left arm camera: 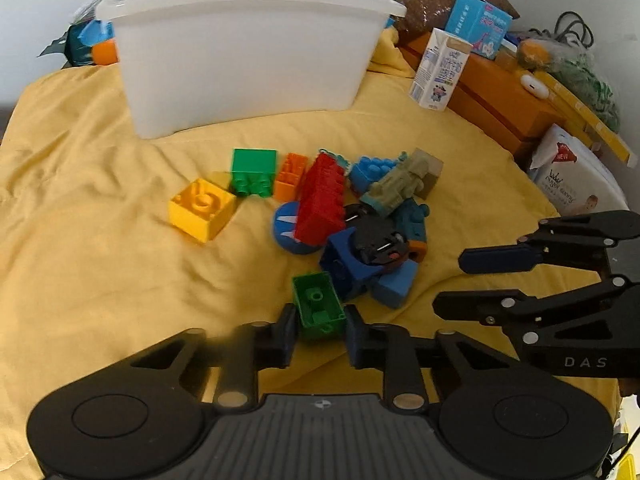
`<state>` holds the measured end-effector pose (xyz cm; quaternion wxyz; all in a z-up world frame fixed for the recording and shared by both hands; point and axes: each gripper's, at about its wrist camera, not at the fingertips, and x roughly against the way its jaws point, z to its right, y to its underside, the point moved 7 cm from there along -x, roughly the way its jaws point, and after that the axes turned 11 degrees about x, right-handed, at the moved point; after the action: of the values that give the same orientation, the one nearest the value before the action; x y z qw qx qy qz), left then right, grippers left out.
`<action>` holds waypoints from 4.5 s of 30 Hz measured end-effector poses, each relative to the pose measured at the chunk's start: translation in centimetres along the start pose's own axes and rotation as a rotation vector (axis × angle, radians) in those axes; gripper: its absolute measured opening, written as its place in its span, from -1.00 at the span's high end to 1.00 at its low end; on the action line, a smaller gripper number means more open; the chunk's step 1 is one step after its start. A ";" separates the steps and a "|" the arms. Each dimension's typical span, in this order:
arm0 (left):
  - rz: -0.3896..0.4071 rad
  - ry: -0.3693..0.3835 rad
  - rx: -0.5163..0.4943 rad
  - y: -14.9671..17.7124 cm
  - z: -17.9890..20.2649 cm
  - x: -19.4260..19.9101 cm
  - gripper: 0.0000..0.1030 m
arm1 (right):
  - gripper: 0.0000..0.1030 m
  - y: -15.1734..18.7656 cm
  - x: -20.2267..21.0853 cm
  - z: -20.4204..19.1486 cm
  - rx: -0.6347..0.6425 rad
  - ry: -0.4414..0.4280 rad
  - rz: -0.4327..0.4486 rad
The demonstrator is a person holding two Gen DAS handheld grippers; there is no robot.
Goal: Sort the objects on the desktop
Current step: 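Grasp a blue brick with the right tool while the left grasps a green brick, then carry both bricks over the white bin and release them inside, then grasp a brown wooden cube with the right tool while the left grasps an orange-yellow brick, then carry the cube and brick over the white bin and release them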
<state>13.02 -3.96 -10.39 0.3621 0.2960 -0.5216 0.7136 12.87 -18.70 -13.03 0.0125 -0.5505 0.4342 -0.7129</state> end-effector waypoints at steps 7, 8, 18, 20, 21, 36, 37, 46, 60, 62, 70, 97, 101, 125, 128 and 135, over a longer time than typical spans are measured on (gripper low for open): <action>0.011 -0.012 0.028 0.5 -1.7 1.1 0.53 | 0.13 -1.4 -1.8 -1.6 0.053 -0.028 0.009; 0.009 -0.011 0.030 0.5 -1.8 1.1 0.49 | 0.14 -1.5 -2.2 -1.7 0.055 -0.027 0.004; 0.024 -0.033 0.016 0.3 -1.9 0.6 0.53 | 0.32 -1.6 -3.0 -1.4 0.069 -0.022 -0.013; 0.035 -0.029 0.011 0.3 -1.9 1.0 0.54 | 0.32 -1.5 -2.5 -1.2 0.061 -0.019 -0.004; 0.043 -0.022 0.009 0.2 -1.8 1.2 0.54 | 0.32 -1.4 -2.1 -1.1 0.056 -0.018 0.001; 0.253 0.009 0.047 -11.3 -0.6 9.7 0.53 | 0.32 -8.9 5.2 3.5 -0.098 0.011 0.226; 0.268 0.010 0.060 -12.7 -0.8 10.2 0.53 | 0.32 -10.3 5.7 4.1 -0.099 0.016 0.247; 0.269 -0.035 0.122 -21.7 -2.9 10.8 0.53 | 0.31 -19.7 6.8 9.3 -0.138 0.030 0.308; 0.160 -0.111 0.102 -25.4 -4.6 5.7 0.52 | 0.31 -23.7 1.6 13.5 -0.195 0.027 0.136; 0.188 -0.151 0.089 -25.1 -4.7 5.8 -0.05 | 0.21 -24.2 0.7 13.5 -0.176 0.043 0.107; 0.260 -0.083 0.143 -18.8 -5.6 7.7 -0.30 | -0.59 -22.8 2.0 12.5 -0.142 0.062 0.179; 0.097 -0.087 -0.154 -5.7 -3.4 -2.6 0.29 | 0.29 -3.4 -4.8 9.0 0.031 0.112 -0.058; 0.103 -0.065 -0.134 -5.5 -3.5 -1.8 0.29 | 0.30 -3.1 -4.2 9.2 -0.011 0.099 -0.043; 0.253 0.002 0.072 -23.9 -2.4 8.9 0.29 | 0.29 -19.9 5.1 14.0 -0.189 0.044 0.261; 0.214 -0.022 0.051 -24.9 -2.9 7.9 0.29 | 0.29 -21.9 4.4 14.2 -0.198 0.027 0.221; 0.159 -0.017 0.061 -26.6 -3.1 6.1 0.29 | 0.29 -23.9 1.8 14.5 -0.187 0.012 0.140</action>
<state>31.43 5.44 7.75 0.2909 0.2705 -0.5244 0.7531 34.67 -13.50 3.76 0.0085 -0.5133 0.5364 -0.6699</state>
